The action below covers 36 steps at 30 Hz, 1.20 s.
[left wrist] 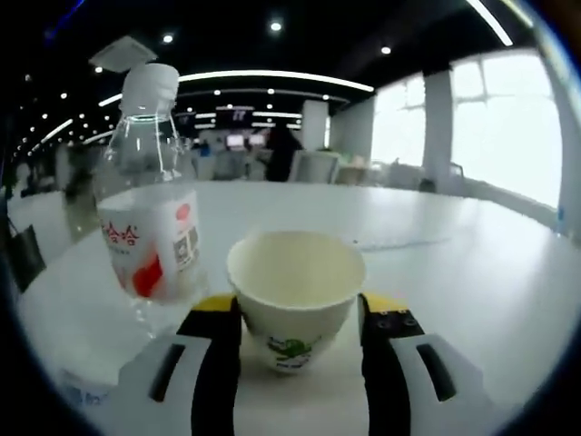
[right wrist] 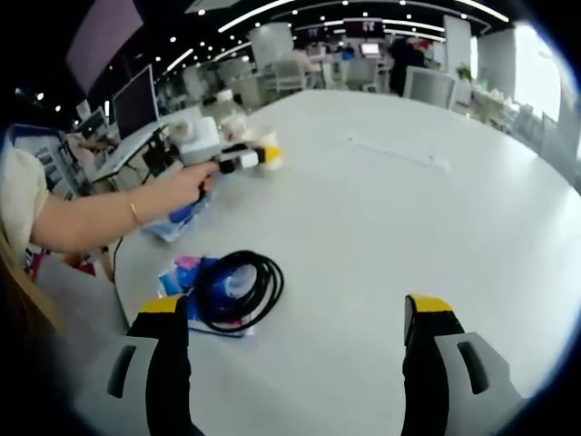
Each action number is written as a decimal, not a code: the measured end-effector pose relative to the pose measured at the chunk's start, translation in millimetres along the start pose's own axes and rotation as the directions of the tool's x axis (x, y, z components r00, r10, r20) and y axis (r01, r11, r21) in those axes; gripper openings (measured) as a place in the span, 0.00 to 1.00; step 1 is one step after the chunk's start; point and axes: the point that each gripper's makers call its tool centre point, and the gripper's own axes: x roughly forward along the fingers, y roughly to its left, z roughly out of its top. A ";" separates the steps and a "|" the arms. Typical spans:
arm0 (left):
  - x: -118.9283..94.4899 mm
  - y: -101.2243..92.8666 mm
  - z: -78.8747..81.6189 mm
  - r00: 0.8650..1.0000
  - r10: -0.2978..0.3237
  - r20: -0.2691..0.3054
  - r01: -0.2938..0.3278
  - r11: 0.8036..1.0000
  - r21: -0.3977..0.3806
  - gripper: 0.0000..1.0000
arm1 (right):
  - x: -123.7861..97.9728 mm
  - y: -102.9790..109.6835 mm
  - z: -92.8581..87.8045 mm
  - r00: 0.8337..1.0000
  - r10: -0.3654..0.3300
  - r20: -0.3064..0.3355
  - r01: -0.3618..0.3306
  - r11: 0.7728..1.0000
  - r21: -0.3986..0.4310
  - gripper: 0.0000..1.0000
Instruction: Arrange the tabletop items into an orderly group along one side of the table until the central work area is clear of visible clutter.
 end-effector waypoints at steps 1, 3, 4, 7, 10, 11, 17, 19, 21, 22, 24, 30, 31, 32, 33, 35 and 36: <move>-1.5 -1.1 0.6 1.000 -0.006 -0.002 0.006 1.000 0.002 0.51 | -0.1 0.1 0.5 1.000 0.000 0.002 0.000 1.000 0.001 0.98; -5.2 -0.9 0.9 1.000 -0.005 -0.013 0.005 1.000 -0.002 0.51 | -0.5 0.3 2.3 1.000 0.001 0.012 -0.001 1.000 0.007 0.98; -6.7 -0.9 1.4 1.000 -0.008 -0.016 0.008 1.000 -0.005 0.53 | -0.9 0.6 3.6 1.000 0.002 0.018 -0.002 1.000 0.012 0.98; -13.6 -11.5 7.0 0.997 -0.071 -0.023 0.069 0.994 -0.083 0.65 | -0.9 1.3 7.0 0.999 0.001 0.036 -0.002 1.000 0.029 0.99; -23.9 -14.2 12.8 0.994 -0.101 -0.033 0.100 0.994 -0.039 0.68 | -1.9 3.6 9.1 0.999 0.003 0.043 -0.004 1.000 0.019 0.99; -26.3 -13.9 14.2 0.994 -0.101 -0.036 0.100 0.994 -0.036 0.69 | -1.8 4.1 9.5 0.999 0.004 0.044 -0.005 1.000 0.017 0.99; -45.9 -18.5 31.3 0.990 -0.139 -0.021 0.140 0.990 0.012 0.84 | 0.1 9.4 10.9 0.999 0.016 0.044 -0.017 1.000 0.008 0.99; -52.3 -21.3 36.0 0.986 -0.165 -0.014 0.166 0.985 0.043 0.88 | 0.8 11.5 11.3 0.999 0.023 0.045 -0.023 1.000 0.003 0.99; -57.3 -19.4 39.1 0.985 -0.170 -0.016 0.171 0.984 0.050 0.89 | 1.7 14.2 12.6 0.998 0.030 0.047 -0.030 1.000 -0.002 0.99; -60.4 -19.6 41.9 0.984 -0.176 -0.011 0.176 0.982 0.069 0.92 | 2.0 14.8 13.0 0.998 0.032 0.048 -0.032 0.999 -0.002 0.99; -67.2 -21.4 45.4 0.981 -0.192 -0.015 0.193 0.975 0.106 0.97 | 3.6 18.9 13.6 0.997 0.050 0.053 -0.050 0.999 0.009 0.99; -100.2 -39.0 58.1 0.953 -0.302 -0.032 0.304 0.942 0.145 0.99 | 9.7 24.7 14.4 0.996 0.060 0.060 -0.060 0.998 0.002 0.99; -103.4 -40.2 59.4 0.949 -0.312 -0.037 0.314 0.936 0.158 0.99 | 11.2 25.4 13.7 0.997 0.061 0.055 -0.061 0.998 0.004 0.99; -107.6 -40.4 61.2 0.948 -0.315 -0.045 0.318 0.934 0.162 0.99 | 12.7 27.4 11.5 0.997 0.069 0.045 -0.069 0.998 0.000 0.99; -111.0 -40.8 63.0 0.946 -0.321 -0.047 0.325 0.932 0.161 0.99 | 13.7 27.9 11.0 0.997 0.067 0.043 -0.068 0.998 0.000 0.99; -119.9 -41.2 68.5 0.942 -0.334 -0.043 0.336 0.931 0.142 0.99 | 15.9 28.1 10.1 0.997 0.060 0.039 -0.060 0.998 -0.003 0.98; -124.3 -41.9 71.4 0.939 -0.342 -0.038 0.344 0.929 0.137 0.99 | 16.9 27.9 9.8 0.998 0.058 0.039 -0.058 0.998 -0.002 0.98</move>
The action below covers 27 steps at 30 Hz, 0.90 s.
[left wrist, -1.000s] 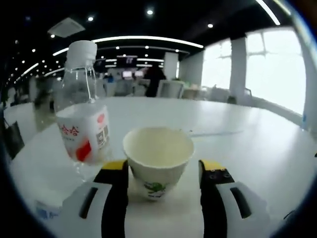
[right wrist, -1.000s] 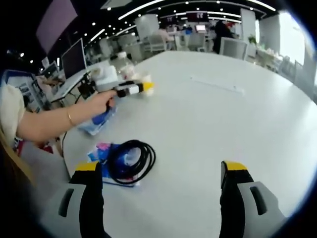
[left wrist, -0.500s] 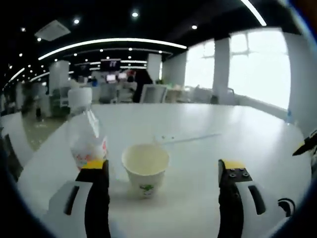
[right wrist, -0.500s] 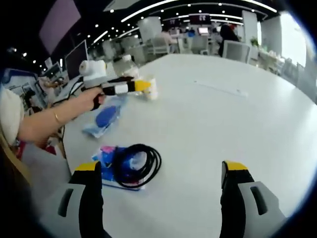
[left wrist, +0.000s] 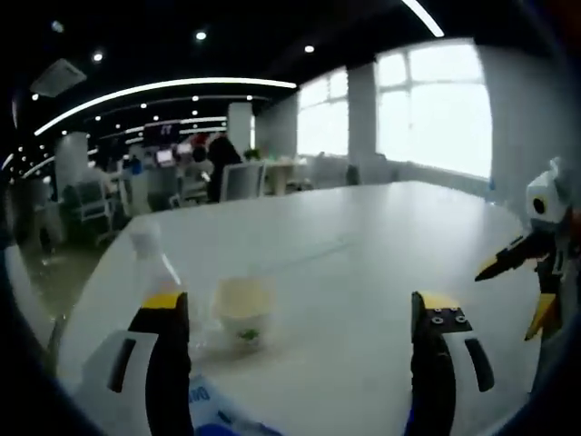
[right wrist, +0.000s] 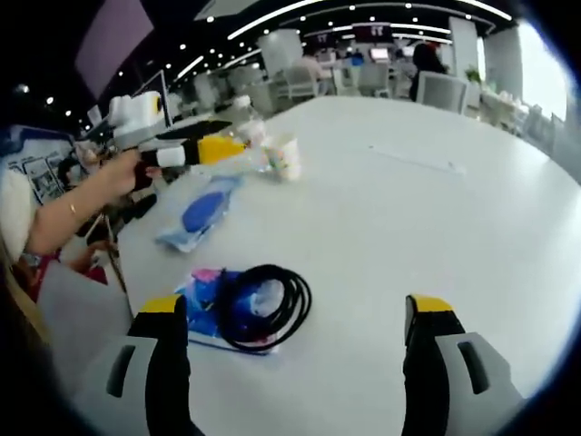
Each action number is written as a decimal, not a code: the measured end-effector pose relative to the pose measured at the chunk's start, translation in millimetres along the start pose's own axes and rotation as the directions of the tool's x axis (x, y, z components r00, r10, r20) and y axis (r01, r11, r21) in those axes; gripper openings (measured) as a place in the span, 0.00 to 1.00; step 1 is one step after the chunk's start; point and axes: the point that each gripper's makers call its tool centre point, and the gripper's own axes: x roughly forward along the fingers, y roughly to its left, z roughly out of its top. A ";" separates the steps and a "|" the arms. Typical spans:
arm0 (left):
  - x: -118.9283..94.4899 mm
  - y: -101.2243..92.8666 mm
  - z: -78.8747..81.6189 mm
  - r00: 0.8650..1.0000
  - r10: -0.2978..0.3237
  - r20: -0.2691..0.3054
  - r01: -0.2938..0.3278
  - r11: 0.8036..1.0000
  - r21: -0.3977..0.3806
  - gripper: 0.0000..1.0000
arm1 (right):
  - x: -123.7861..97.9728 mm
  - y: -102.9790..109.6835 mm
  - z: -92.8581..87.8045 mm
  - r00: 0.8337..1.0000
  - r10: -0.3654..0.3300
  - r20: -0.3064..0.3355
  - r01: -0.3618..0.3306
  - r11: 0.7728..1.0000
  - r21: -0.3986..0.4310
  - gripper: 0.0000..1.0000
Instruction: Arrange the tabletop items into an orderly group along one side of the table until the central work area is clear of visible clutter.
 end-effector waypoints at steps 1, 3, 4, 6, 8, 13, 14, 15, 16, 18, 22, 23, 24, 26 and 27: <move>-5.5 -2.5 4.0 1.000 -0.009 0.009 0.009 1.000 0.004 0.99 | 1.8 0.2 0.1 1.000 0.000 0.004 0.000 1.000 0.010 0.98; -14.2 -4.1 7.1 1.000 -0.011 0.004 0.011 0.999 0.031 0.99 | 4.6 1.5 2.0 1.000 0.001 0.020 -0.001 1.000 0.029 0.97; -16.9 -4.2 7.6 1.000 -0.015 0.002 0.015 0.999 0.048 0.99 | 5.5 1.8 2.7 1.000 -0.002 0.024 0.002 0.999 0.040 0.96; -24.6 -1.6 7.5 1.000 -0.004 -0.015 0.005 0.998 0.060 0.99 | 6.7 4.0 5.1 0.999 0.000 0.038 -0.002 0.999 0.053 0.94; -35.5 -0.3 9.9 1.000 -0.006 -0.017 0.007 0.999 0.053 0.99 | 8.3 7.8 6.6 0.999 0.011 0.048 -0.015 0.996 0.088 0.90; -61.8 -8.2 12.5 1.000 -0.013 -0.021 0.014 0.998 0.060 0.99 | 16.0 11.9 2.5 0.999 0.024 0.040 -0.029 0.992 0.124 0.79; -67.5 -11.2 11.9 1.000 -0.014 -0.025 0.016 0.998 0.058 0.99 | 17.1 11.9 1.3 0.999 0.022 0.035 -0.027 0.991 0.129 0.79; -71.0 -13.8 10.9 0.999 -0.019 -0.031 0.021 0.998 0.058 0.99 | 18.0 12.7 -0.2 0.999 0.025 0.028 -0.028 0.991 0.133 0.79; -76.0 -17.9 10.5 0.999 -0.027 -0.032 0.029 0.998 0.055 0.99 | 19.6 14.2 -1.6 0.999 0.029 0.023 -0.031 0.991 0.133 0.78; -83.6 -23.9 9.9 0.999 -0.032 -0.032 0.033 0.998 0.052 0.99 | 21.9 14.7 -4.1 1.000 0.026 0.013 -0.028 0.990 0.136 0.77; -93.1 -31.5 7.1 0.999 -0.034 -0.034 0.036 0.998 0.048 0.99 | 27.6 15.6 -10.0 1.000 0.028 -0.004 -0.027 0.988 0.149 0.73; -98.8 -36.0 2.0 0.997 -0.044 -0.056 0.045 0.999 0.019 0.99 | 29.1 14.6 -12.1 1.000 0.021 -0.008 -0.020 0.986 0.167 0.73; -101.3 -37.0 0.7 0.997 -0.047 -0.062 0.048 0.999 0.022 0.99 | 29.3 14.1 -13.3 1.000 0.018 -0.008 -0.016 0.982 0.186 0.72; -108.5 -38.6 0.8 0.998 -0.039 -0.045 0.040 0.999 0.020 0.99 | 30.0 14.4 -14.3 1.000 0.021 -0.007 -0.020 0.979 0.205 0.67; -111.1 -39.8 0.8 0.998 -0.043 -0.044 0.043 0.999 0.013 0.99 | 30.7 13.8 -15.4 1.000 0.019 -0.009 -0.016 0.974 0.226 0.64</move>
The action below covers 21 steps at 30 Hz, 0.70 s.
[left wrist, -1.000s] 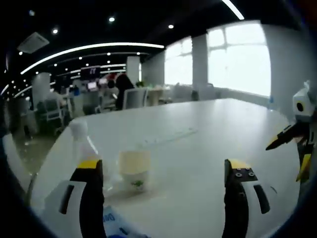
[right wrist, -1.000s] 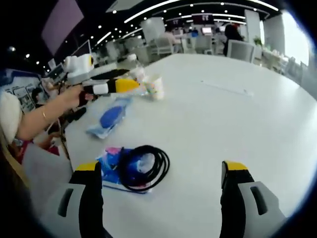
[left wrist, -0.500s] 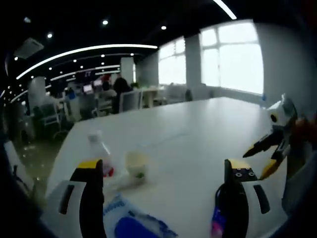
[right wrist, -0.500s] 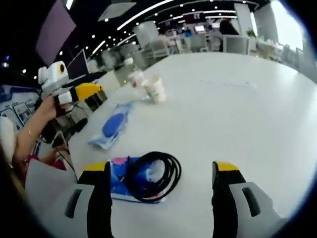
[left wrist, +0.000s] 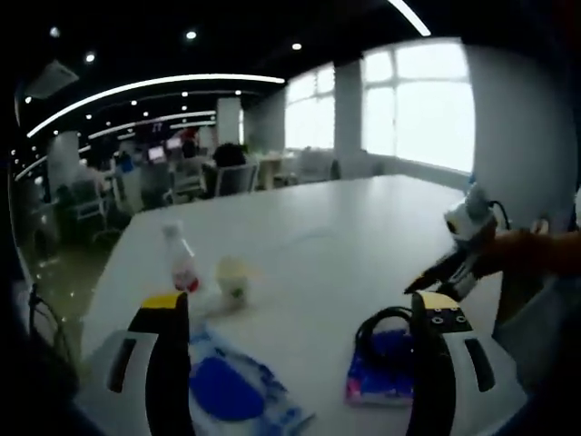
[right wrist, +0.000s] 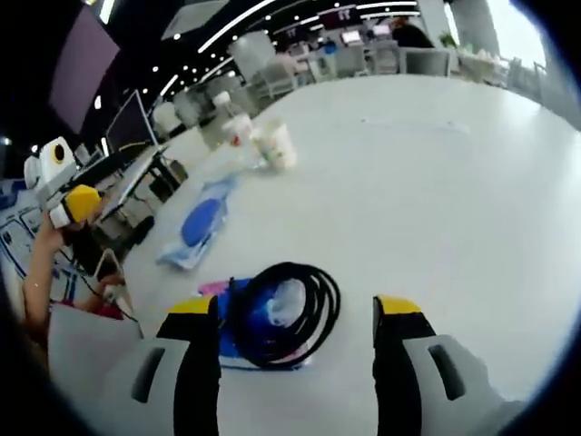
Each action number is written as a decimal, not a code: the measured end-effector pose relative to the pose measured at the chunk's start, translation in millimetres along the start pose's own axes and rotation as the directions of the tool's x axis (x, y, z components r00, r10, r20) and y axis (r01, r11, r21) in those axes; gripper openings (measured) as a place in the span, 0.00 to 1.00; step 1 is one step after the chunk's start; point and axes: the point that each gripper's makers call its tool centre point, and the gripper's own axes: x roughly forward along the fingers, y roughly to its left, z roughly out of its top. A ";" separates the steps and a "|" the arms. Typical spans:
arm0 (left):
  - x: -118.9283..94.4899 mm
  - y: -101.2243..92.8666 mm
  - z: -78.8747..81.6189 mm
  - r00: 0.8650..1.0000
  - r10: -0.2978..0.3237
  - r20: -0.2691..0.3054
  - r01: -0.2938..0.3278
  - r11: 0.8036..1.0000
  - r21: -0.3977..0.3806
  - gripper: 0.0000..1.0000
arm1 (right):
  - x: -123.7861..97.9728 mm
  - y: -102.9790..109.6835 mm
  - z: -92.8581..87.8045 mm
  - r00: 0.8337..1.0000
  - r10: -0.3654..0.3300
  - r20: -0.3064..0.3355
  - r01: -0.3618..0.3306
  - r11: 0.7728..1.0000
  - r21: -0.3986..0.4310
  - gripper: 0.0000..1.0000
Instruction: Arrange the tabletop items into an orderly group along one side of the table until the central work area is clear of visible clutter.
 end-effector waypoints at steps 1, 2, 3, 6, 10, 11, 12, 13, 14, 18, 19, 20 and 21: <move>-3.1 -1.8 0.0 1.000 -0.005 0.002 0.005 1.000 -0.011 0.99 | 1.6 -1.4 -0.4 1.000 -0.002 0.006 0.002 1.000 0.015 0.62; -5.2 -2.2 0.1 1.000 -0.001 0.005 0.001 1.000 -0.015 0.99 | 2.4 -2.7 -1.8 1.000 -0.007 0.003 0.007 1.000 0.020 0.61; -8.7 -4.7 0.6 1.000 0.000 0.011 0.000 1.000 -0.010 0.99 | 4.3 -4.2 -4.5 1.000 -0.012 -0.007 0.012 0.999 0.030 0.60; -15.5 -7.4 -2.3 1.000 0.015 0.006 -0.015 1.000 -0.012 0.99 | 9.2 -4.7 -13.8 0.999 -0.011 -0.043 0.013 0.998 0.061 0.55; -24.7 -10.5 -7.1 0.999 0.034 0.015 -0.033 0.999 -0.011 0.99 | 12.6 -11.6 -20.0 0.996 -0.057 -0.072 0.059 0.998 0.028 0.48; -25.8 -11.0 -8.1 0.999 0.034 0.020 -0.034 0.999 -0.011 0.99 | 13.0 -11.3 -20.7 0.996 -0.050 -0.074 0.054 0.997 0.048 0.46; -26.5 -8.1 -9.3 0.998 0.054 0.038 -0.053 0.998 -0.019 0.99 | 14.3 -8.2 -21.3 0.997 -0.029 -0.070 0.036 0.994 0.100 0.45; -27.0 -7.4 -13.5 0.998 0.056 0.029 -0.055 0.998 -0.012 0.99 | 14.8 -7.4 -21.4 0.997 -0.023 -0.068 0.031 0.993 0.116 0.43; -28.6 -5.6 -21.3 0.998 0.067 -0.003 -0.067 0.998 -0.012 0.99 | 16.0 -7.9 -22.5 0.997 -0.011 -0.070 0.021 0.990 0.142 0.40; -29.9 -8.0 -32.0 0.998 0.056 -0.017 -0.057 0.996 -0.071 0.99 | 17.6 -7.4 -26.4 0.997 0.001 -0.075 0.017 0.970 0.241 0.35; -29.5 -7.1 -32.0 0.998 0.063 -0.016 -0.064 0.995 -0.072 0.99 | 17.7 -14.0 -27.8 0.996 -0.033 -0.080 0.053 0.961 0.271 0.32; -28.9 -4.7 -31.4 0.997 0.080 -0.007 -0.081 0.994 -0.073 0.99 | 18.2 -14.0 -27.0 0.997 -0.021 -0.074 0.040 0.963 0.267 0.31; -27.0 -4.2 -32.3 0.996 0.090 -0.003 -0.090 0.994 -0.068 0.99 | 18.8 -12.9 -26.6 0.998 -0.005 -0.065 0.023 0.958 0.286 0.30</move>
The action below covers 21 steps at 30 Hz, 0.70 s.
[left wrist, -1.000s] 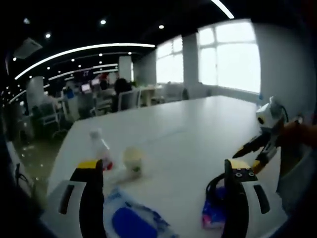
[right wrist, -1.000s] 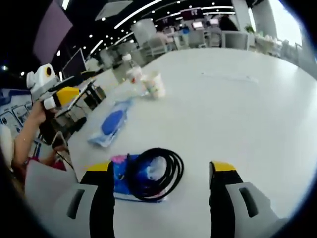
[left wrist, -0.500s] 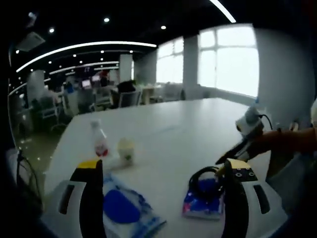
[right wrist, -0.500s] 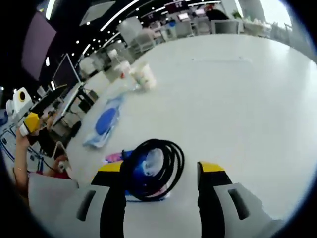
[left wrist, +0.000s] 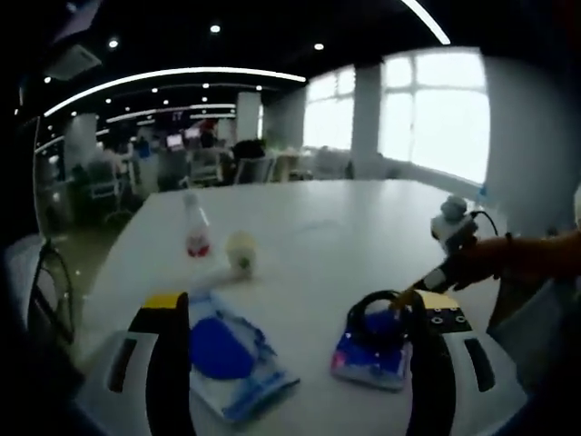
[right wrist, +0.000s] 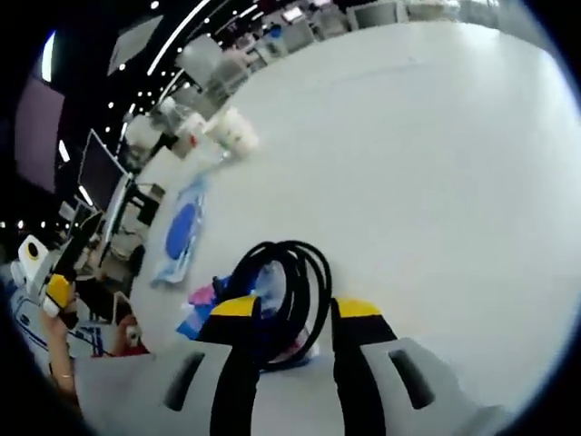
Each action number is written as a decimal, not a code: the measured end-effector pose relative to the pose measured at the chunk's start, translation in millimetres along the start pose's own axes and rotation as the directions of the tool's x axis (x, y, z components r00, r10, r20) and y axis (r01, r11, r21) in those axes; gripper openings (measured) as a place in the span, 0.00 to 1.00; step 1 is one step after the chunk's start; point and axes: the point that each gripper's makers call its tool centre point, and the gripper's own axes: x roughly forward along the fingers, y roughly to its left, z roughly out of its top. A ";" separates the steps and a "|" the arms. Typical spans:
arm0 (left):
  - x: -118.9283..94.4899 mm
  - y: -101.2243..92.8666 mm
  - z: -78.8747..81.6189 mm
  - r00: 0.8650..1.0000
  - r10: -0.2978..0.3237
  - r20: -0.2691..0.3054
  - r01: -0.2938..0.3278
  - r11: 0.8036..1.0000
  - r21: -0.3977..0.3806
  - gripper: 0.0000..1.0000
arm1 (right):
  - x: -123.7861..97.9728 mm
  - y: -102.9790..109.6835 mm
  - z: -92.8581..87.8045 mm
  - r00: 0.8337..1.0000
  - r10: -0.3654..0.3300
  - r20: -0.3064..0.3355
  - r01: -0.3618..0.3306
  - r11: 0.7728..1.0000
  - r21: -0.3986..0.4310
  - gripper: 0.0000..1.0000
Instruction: Arrange the tabletop items into an orderly group along one side of the table until the central work area is clear of visible clutter.
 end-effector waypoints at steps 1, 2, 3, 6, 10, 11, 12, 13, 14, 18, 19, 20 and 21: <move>1.6 -1.0 -1.9 1.000 -0.001 -0.010 0.001 1.000 0.006 0.98 | 0.4 0.2 -0.6 1.000 0.005 0.000 -0.005 1.000 0.016 0.29; 3.1 -1.9 -6.0 0.999 -0.001 -0.033 0.002 1.000 0.022 0.98 | 0.8 1.5 -2.5 1.000 0.017 -0.007 -0.017 0.999 0.029 0.28; 3.9 -2.7 -7.8 0.999 -0.004 -0.039 0.005 0.999 0.037 0.98 | 0.9 1.8 -2.6 1.000 0.021 -0.005 -0.021 0.999 0.037 0.27; 4.9 -5.9 -12.4 0.998 -0.018 -0.052 0.020 0.999 0.034 0.97 | 0.6 2.7 -2.0 1.000 0.027 -0.005 -0.027 0.998 0.055 0.23; 5.3 -8.3 -14.7 0.998 -0.033 -0.060 0.035 0.999 0.024 0.97 | 0.7 7.6 -0.2 0.999 0.051 0.002 -0.051 0.996 0.078 0.16; 5.4 -8.6 -14.9 0.997 -0.035 -0.062 0.037 0.999 0.022 0.97 | 0.4 8.6 0.5 0.999 0.054 0.004 -0.054 0.995 0.084 0.15; 5.6 -8.6 -15.1 0.997 -0.035 -0.063 0.036 0.999 0.019 0.97 | 0.3 8.8 0.6 0.999 0.054 0.004 -0.054 0.995 0.085 0.15; 5.7 -8.6 -15.3 0.997 -0.034 -0.064 0.035 0.999 0.017 0.97 | 0.0 9.5 0.8 0.998 0.056 0.005 -0.057 0.994 0.089 0.14; 5.7 -8.7 -15.3 0.997 -0.034 -0.064 0.035 0.999 0.017 0.97 | -0.2 9.7 1.3 0.998 0.058 0.007 -0.059 0.994 0.092 0.14; 5.7 -9.9 -18.8 0.996 -0.037 -0.082 0.040 0.999 0.030 0.96 | -1.4 13.3 3.2 0.996 0.086 0.012 -0.087 0.990 0.110 0.11; 5.6 -9.3 -18.9 0.996 -0.032 -0.083 0.035 0.999 0.032 0.96 | -1.3 13.6 2.7 0.996 0.088 0.010 -0.088 0.991 0.101 0.11; 5.4 -8.7 -18.5 0.996 -0.030 -0.082 0.033 0.999 0.035 0.96 | -0.9 14.0 3.0 0.996 0.088 0.011 -0.089 0.991 0.100 0.11; 5.2 -8.5 -18.0 0.996 -0.030 -0.079 0.033 0.999 0.037 0.96 | -0.9 14.7 3.4 0.996 0.091 0.011 -0.091 0.991 0.100 0.10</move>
